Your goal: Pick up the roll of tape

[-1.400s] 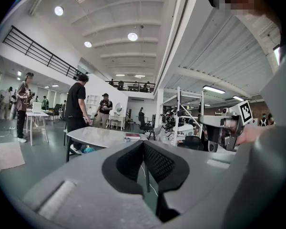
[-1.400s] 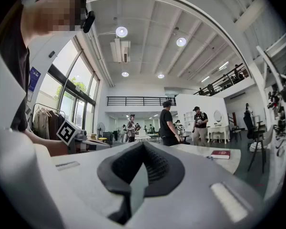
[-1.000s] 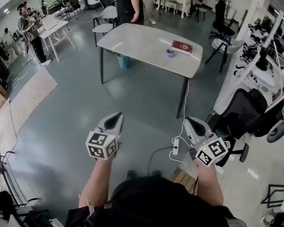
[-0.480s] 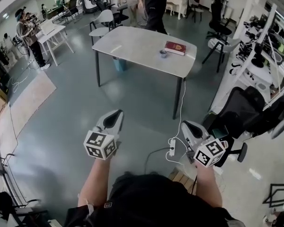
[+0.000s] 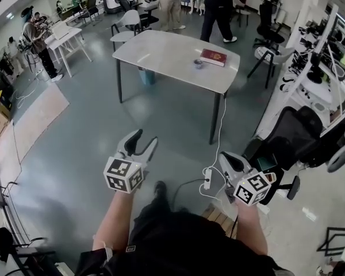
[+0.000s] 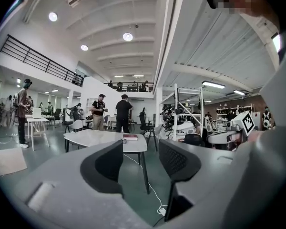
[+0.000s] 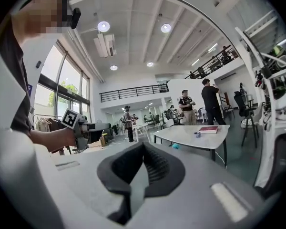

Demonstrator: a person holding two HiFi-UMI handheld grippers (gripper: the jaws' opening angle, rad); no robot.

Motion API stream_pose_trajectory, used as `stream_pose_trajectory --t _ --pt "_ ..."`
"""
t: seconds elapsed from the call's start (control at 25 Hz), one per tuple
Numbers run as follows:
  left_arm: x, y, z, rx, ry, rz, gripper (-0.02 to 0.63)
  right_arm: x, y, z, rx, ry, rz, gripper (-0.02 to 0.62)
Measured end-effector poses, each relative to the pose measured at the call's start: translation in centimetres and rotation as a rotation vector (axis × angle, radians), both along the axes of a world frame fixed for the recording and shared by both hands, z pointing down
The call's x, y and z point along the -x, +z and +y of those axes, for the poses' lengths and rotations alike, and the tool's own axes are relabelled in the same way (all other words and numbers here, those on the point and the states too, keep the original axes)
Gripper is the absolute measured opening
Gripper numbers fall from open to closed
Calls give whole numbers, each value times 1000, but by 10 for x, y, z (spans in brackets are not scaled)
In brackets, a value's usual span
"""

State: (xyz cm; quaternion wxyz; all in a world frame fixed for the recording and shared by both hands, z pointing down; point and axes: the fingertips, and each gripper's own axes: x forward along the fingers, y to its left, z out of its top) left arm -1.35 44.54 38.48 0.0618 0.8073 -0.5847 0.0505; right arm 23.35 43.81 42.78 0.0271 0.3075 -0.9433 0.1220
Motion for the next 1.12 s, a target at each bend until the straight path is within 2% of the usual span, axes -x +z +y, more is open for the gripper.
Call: stream_pose_trajectory --t 0.24,0.52,0.8,1.12 --pt "23 13 -28 9 -9 20 229 21 8 -29 14 -10 11 3" --pt "76 26 -109 9 -3 55 229 71 8 -108 9 -3 31 3" --pt "151 29 -209 25 20 58 229 148 10 -204 41 0 54 3" --pt "229 42 -281 55 46 97 229 242 20 -268 107 -41 102 3"
